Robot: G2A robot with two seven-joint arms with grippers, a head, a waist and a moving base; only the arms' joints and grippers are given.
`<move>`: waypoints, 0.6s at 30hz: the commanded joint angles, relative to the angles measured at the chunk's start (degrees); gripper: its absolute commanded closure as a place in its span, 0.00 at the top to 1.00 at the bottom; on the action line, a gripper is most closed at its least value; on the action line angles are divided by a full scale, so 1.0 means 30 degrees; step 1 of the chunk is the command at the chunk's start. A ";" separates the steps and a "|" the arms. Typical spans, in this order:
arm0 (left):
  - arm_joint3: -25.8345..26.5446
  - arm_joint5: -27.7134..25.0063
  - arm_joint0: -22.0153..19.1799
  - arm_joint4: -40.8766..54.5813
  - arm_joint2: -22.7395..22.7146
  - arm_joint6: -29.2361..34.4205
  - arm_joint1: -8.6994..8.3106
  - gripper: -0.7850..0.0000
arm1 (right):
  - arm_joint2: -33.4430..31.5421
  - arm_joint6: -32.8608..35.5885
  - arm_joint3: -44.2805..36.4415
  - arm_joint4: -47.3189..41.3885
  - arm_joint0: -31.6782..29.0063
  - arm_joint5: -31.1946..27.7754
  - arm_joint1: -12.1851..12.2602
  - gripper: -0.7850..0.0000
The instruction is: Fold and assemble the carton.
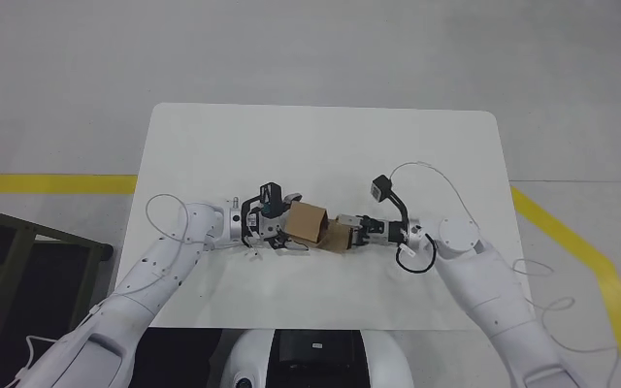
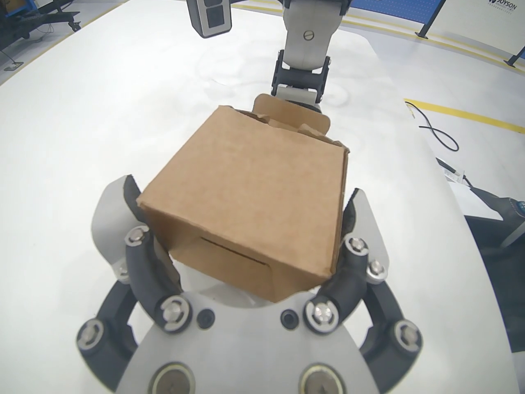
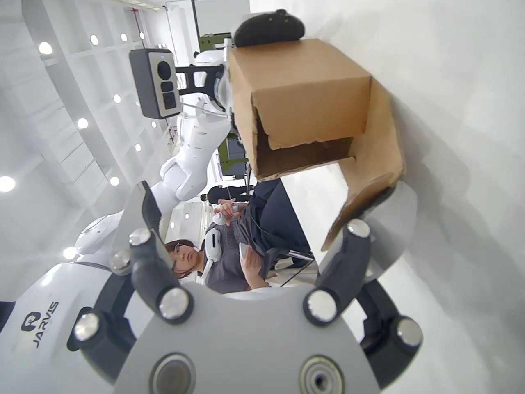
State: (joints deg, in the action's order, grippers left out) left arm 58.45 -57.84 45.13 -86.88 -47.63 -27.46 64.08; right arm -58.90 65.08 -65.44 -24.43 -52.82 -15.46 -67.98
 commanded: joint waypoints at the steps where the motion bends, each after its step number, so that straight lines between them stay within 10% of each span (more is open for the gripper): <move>1: -0.0019 0.0018 0.0000 0.0027 -0.0028 -0.0003 -0.0002 1.00 | -0.0034 -0.0137 -0.0048 -0.0135 0.0064 -0.0133 -0.0024 1.00; 18: 0.0023 -0.0032 0.0031 -0.0002 -0.0096 0.0029 -0.0009 1.00 | 0.0469 -0.1553 -0.0686 -0.0869 0.0295 -0.0651 -0.0413 1.00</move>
State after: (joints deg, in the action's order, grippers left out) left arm 58.50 -57.89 45.22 -86.88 -47.93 -27.42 64.05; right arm -57.43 60.92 -67.64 -26.75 -51.83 -17.16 -69.16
